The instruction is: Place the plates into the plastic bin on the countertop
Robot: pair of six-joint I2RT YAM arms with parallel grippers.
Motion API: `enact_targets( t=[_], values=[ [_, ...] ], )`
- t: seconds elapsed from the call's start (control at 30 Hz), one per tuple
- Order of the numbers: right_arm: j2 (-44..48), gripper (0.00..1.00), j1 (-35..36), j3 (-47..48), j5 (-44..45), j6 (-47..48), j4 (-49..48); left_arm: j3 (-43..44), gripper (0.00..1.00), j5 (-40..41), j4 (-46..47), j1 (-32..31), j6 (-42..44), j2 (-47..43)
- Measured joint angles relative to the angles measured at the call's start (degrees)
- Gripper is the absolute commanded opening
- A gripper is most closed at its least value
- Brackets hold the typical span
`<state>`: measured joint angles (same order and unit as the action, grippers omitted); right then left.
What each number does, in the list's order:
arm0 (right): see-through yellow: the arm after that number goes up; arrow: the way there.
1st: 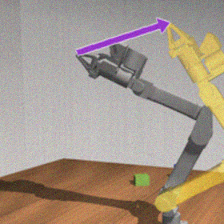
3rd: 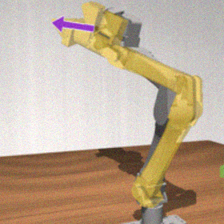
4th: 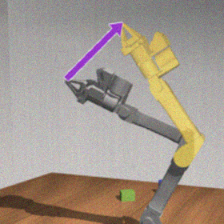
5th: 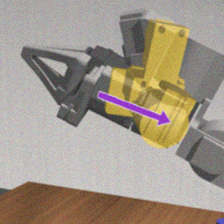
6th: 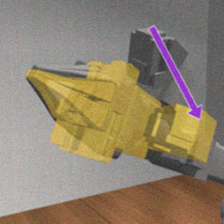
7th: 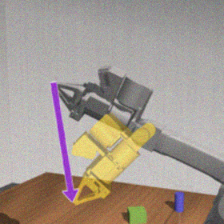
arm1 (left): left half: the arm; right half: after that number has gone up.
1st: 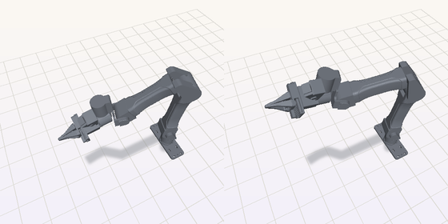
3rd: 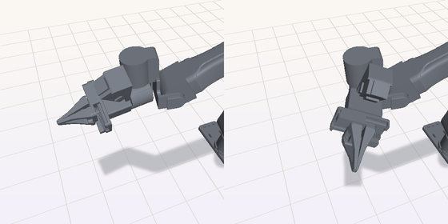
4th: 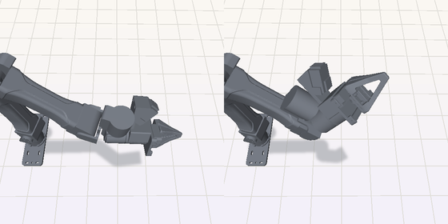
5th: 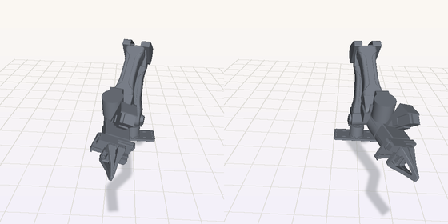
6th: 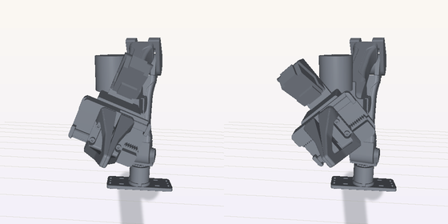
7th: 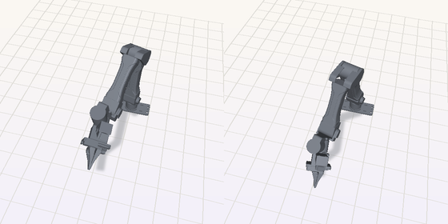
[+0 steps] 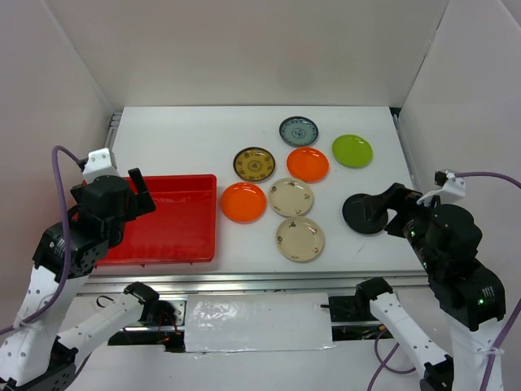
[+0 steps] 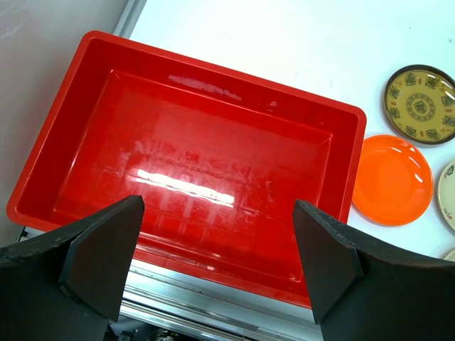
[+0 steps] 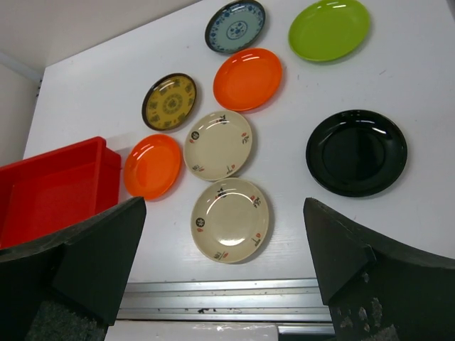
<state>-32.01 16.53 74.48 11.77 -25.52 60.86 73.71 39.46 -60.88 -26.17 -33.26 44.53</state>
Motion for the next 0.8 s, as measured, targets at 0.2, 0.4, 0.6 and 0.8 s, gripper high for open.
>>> enact_targets(
  t=[0.2, 0.4, 0.6, 0.8],
  values=[
    [0.02, 1.0, 0.0, -0.33, -0.55, -0.22, -0.52, -0.02, 0.99, 0.13, 0.0, 0.02, -0.22, 1.7],
    [0.0, 1.0, 0.0, -2.58, -3.28, -0.57, -2.34, -1.11, 0.99, 0.17, 0.37, 0.02, -0.22, 2.21],
    [-1.49, 1.0, 0.0, -9.01, -9.7, -3.17, -8.07, -2.4, 0.99, -0.44, 0.57, 0.04, -0.5, 2.51],
    [-8.92, 0.99, -1.88, -24.59, -12.55, -9.11, -19.63, -3.96, 0.99, -2.62, 2.27, 0.07, -1.22, 2.47]
  ],
)
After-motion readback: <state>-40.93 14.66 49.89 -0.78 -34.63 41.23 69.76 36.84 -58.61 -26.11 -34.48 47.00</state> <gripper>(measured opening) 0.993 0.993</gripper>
